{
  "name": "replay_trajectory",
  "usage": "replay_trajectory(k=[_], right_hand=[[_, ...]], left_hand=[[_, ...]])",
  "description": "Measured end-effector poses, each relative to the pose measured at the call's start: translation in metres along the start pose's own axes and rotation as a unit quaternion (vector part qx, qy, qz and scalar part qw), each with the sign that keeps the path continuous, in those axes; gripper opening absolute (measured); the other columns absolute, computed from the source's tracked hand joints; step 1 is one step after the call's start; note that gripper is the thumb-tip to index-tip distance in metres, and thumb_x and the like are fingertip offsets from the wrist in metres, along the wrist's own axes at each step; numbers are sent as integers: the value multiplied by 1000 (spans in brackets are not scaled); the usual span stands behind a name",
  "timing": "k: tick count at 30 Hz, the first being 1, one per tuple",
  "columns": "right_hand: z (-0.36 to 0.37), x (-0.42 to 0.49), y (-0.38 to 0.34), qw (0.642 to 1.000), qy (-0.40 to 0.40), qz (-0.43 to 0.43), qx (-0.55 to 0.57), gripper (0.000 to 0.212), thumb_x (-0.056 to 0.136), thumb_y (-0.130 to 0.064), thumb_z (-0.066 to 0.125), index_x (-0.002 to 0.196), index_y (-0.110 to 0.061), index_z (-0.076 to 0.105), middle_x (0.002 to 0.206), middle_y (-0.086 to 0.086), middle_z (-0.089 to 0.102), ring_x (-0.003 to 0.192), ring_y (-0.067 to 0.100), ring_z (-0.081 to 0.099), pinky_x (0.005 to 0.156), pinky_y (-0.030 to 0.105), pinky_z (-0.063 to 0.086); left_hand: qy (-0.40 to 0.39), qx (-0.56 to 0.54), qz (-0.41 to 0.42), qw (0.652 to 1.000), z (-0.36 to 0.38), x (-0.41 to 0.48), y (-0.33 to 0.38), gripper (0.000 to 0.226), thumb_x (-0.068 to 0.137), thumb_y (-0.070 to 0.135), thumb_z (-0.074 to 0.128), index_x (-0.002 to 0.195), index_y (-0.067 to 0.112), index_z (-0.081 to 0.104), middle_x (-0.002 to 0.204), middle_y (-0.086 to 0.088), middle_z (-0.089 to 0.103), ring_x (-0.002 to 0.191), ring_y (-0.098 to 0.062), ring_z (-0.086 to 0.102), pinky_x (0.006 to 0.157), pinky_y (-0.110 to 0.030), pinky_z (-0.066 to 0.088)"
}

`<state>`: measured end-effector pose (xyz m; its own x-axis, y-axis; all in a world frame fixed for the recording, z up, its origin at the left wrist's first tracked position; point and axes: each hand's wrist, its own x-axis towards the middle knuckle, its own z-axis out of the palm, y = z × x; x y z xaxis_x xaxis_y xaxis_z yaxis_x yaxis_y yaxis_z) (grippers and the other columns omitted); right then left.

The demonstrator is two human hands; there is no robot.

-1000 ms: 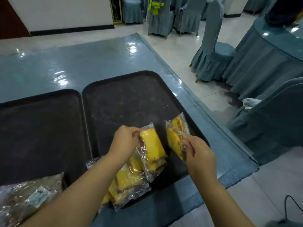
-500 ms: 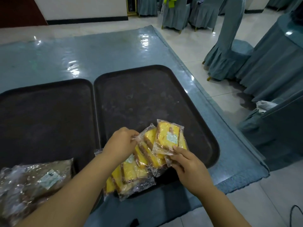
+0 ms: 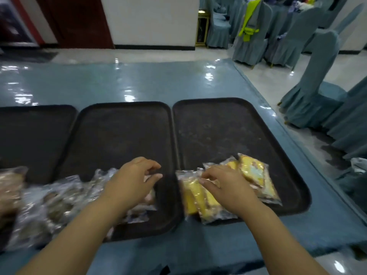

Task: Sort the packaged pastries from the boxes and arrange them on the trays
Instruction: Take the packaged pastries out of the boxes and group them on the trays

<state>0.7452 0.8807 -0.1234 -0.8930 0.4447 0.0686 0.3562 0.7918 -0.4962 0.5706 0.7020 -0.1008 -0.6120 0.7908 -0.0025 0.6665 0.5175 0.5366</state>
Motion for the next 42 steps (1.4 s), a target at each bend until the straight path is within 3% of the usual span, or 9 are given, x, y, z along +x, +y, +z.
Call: replay_trajectory(k=[5, 10, 12, 16, 20, 25, 31, 42], right_hand=[[41, 17, -109, 996, -70, -52, -22, 21, 91, -39, 57, 105, -26, 64, 102, -8, 62, 96, 10, 56, 82, 27, 45], [84, 25, -223, 985, -137, -87, -59, 24, 88, -45, 55, 107, -32, 61, 106, -9, 62, 98, 15, 58, 85, 36, 49], [95, 29, -265, 981, -138, -111, -77, 29, 86, -53, 51, 107, -35, 59, 106, -11, 62, 100, 14, 57, 86, 38, 50], [111, 36, -340, 975, -150, -149, -66, 27, 92, -43, 55, 115, -30, 59, 110, -13, 61, 96, 7, 58, 83, 27, 49], [124, 52, -399, 973, -133, -181, -50, 26, 90, -43, 57, 111, -29, 61, 104, -12, 63, 93, 6, 59, 85, 32, 52], [144, 83, -461, 974, -92, -207, -5, 26, 88, -45, 59, 109, -30, 62, 98, -16, 63, 89, 2, 58, 81, 30, 53], [184, 145, -540, 969, -68, -235, 29, 26, 88, -42, 60, 111, -31, 62, 99, -17, 63, 90, -2, 57, 83, 25, 52], [231, 261, -686, 954, -89, -285, 19, 29, 87, -47, 55, 109, -30, 62, 99, -18, 62, 91, 0, 58, 83, 30, 53]], left_hand=[[1, 31, -25, 999, -72, -77, -79, 21, 87, 26, 63, 108, 28, 66, 100, 12, 60, 88, -3, 60, 79, -24, 47], [21, 99, -55, 993, -147, -155, -155, 16, 86, 30, 62, 102, 33, 65, 100, 11, 63, 92, -10, 62, 80, -29, 48], [32, 121, -70, 990, -176, -182, -178, 19, 87, 32, 62, 105, 30, 66, 104, 9, 65, 95, -12, 61, 81, -27, 47], [48, 170, -80, 981, -230, -223, -222, 22, 85, 40, 62, 105, 33, 66, 108, 11, 65, 97, -13, 61, 82, -30, 48], [92, 177, -100, 975, -280, -250, -254, 19, 84, 42, 63, 101, 34, 67, 102, 14, 61, 94, -13, 60, 80, -35, 50], [152, 176, -109, 966, -340, -267, -295, 19, 84, 36, 65, 100, 28, 69, 93, 13, 61, 88, -9, 60, 75, -28, 47], [178, 216, -113, 953, -409, -262, -370, 17, 82, 43, 60, 96, 36, 66, 90, 20, 59, 84, -4, 59, 74, -35, 54], [138, 256, -139, 947, -511, -223, -535, 9, 82, 36, 68, 89, 31, 69, 84, 12, 63, 77, -9, 59, 70, -31, 50]])
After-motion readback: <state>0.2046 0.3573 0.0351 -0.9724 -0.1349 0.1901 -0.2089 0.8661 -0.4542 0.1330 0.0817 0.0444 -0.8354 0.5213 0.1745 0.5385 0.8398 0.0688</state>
